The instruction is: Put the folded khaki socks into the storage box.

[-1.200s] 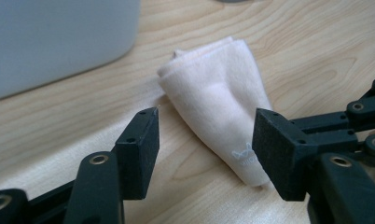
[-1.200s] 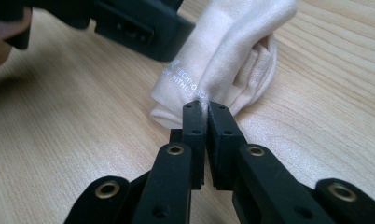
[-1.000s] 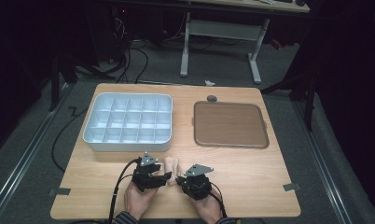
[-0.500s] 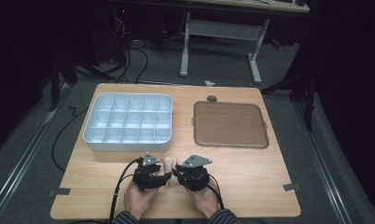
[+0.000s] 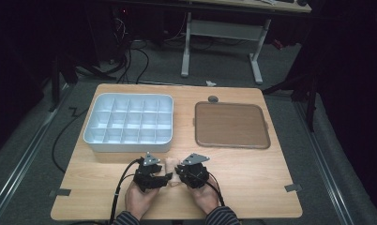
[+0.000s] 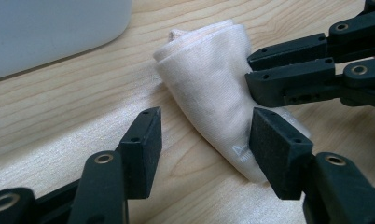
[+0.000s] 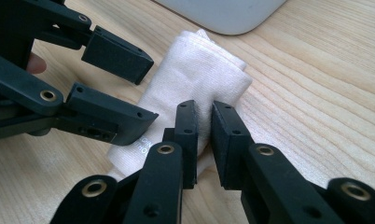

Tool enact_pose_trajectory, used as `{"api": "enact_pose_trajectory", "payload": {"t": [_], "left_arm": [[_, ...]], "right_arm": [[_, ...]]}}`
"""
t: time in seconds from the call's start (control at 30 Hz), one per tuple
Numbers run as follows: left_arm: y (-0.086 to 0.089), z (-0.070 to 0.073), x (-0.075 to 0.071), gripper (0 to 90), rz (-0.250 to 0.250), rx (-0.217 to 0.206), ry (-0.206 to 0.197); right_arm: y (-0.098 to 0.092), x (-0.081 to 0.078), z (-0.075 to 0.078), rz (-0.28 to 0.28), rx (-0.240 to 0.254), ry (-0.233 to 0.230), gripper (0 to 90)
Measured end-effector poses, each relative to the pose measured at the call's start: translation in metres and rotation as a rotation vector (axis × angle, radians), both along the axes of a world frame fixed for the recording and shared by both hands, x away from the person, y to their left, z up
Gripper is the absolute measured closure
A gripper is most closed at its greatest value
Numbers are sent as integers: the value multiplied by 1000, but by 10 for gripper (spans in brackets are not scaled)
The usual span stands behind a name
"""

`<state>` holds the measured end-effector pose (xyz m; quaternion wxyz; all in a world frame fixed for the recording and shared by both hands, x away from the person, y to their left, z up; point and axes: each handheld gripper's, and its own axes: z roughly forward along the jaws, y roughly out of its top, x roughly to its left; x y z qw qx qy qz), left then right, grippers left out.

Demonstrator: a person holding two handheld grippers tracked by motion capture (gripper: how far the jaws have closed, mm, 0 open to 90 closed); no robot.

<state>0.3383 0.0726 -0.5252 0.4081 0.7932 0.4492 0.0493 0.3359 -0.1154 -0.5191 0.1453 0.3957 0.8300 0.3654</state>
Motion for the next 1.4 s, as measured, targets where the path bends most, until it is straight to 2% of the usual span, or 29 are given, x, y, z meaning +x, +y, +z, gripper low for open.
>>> {"api": "enact_pose_trajectory", "payload": {"t": [0.1, 0.37, 0.57, 0.77, 0.83, 0.87, 0.97, 1.1, 1.23, 1.4], "left_arm": [[-1, -1, -1, 443, 7, -10, -4], [1, -1, 0, 439, 11, -22, 11], [3, -1, 2, 437, -5, -9, 8], [7, 5, 5, 418, -41, 29, -17], [9, 9, 7, 401, -39, 21, -24], [11, 11, 8, 388, -36, 19, -33], [14, 13, 8, 362, -26, -11, -29], [14, 12, 10, 345, -30, -11, -7], [14, 14, 12, 328, -29, -30, 9], [10, 24, 16, 321, -36, -30, -9]], "right_arm": [[-1, -2, -2, 3, 8, -12, 807], [-4, -2, -2, 12, 17, 0, 803], [-6, -3, -2, 5, 34, 7, 793], [-8, -5, 0, -9, 38, 5, 716], [-10, -5, 2, -13, 41, -2, 695], [-12, -5, 3, -19, 60, 3, 685], [-14, -6, 4, -23, 71, 2, 668], [-21, -9, 7, -41, 93, -15, 636], [-30, -12, 12, -60, 119, -27, 617], [-47, -15, 16, -99, 139, -41, 591]]}}
